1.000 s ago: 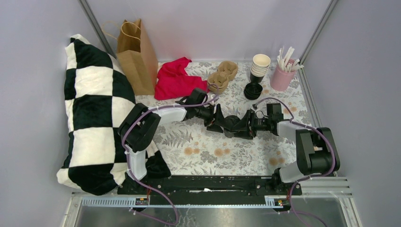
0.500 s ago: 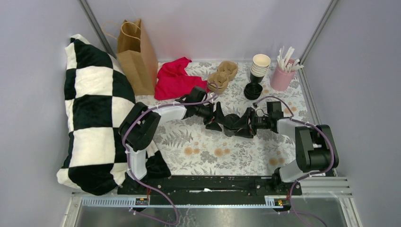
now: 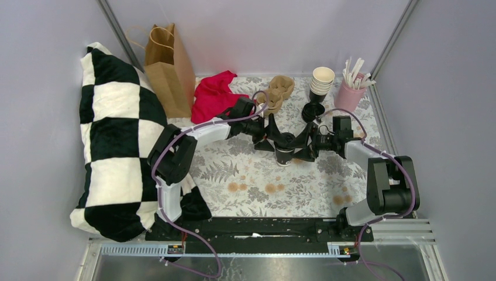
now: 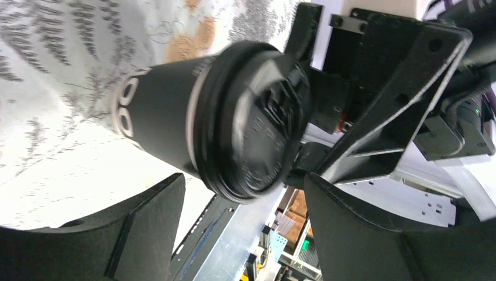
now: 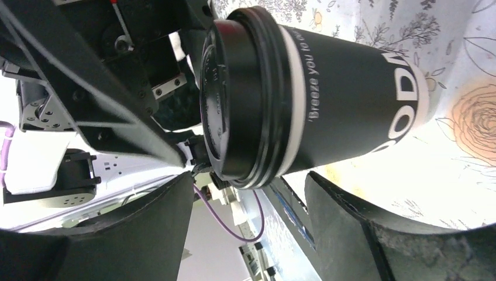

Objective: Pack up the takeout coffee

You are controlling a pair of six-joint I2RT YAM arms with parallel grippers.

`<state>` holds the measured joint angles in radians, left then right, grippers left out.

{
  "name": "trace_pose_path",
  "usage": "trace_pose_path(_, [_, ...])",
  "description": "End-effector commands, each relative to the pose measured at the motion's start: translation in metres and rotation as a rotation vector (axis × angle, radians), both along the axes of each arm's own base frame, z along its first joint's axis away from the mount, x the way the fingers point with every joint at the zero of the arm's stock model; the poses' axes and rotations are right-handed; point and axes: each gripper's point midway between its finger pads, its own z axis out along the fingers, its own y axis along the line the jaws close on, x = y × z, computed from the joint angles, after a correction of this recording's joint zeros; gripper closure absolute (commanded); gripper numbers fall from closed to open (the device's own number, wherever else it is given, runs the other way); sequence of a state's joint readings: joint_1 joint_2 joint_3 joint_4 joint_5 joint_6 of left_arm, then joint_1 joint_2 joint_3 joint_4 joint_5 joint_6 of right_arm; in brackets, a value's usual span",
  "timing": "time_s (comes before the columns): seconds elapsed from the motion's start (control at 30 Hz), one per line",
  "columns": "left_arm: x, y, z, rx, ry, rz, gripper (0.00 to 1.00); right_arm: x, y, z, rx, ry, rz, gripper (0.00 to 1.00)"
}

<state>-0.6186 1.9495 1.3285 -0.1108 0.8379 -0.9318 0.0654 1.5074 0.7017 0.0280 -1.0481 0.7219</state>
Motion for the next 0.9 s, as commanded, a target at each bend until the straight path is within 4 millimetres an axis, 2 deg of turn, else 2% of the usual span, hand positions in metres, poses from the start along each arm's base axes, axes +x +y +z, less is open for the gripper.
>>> trace_pose_path(0.0, [0.017,0.005,-0.018,0.05,-0.004,0.033,0.23,0.0,-0.007,-0.006,-0.023,0.028,-0.012,0.25])
trace_pose_path(0.17, [0.013,0.011,-0.031,0.09,0.001,0.028,0.27,-0.008,-0.009,-0.017,-0.039,0.055,-0.022,0.26])
trace_pose_path(0.27, [0.008,0.014,-0.031,0.094,0.004,0.024,0.27,-0.012,-0.01,-0.018,-0.054,0.063,-0.024,0.25])
trace_pose_path(0.5, [0.009,0.011,-0.008,0.024,-0.018,0.015,0.16,-0.002,-0.018,-0.01,-0.047,0.046,-0.034,0.23])
trace_pose_path(0.7, [0.015,0.007,0.0,-0.046,-0.007,0.032,0.15,0.003,-0.017,-0.006,-0.023,0.035,-0.028,0.24])
trace_pose_path(0.77, [0.015,0.008,-0.003,-0.049,0.0,0.044,0.18,0.001,-0.017,-0.009,-0.02,0.041,-0.03,0.26])
trace_pose_path(0.87, [0.009,0.016,-0.023,0.007,0.014,0.049,0.22,-0.006,-0.017,-0.021,-0.023,0.07,-0.034,0.29])
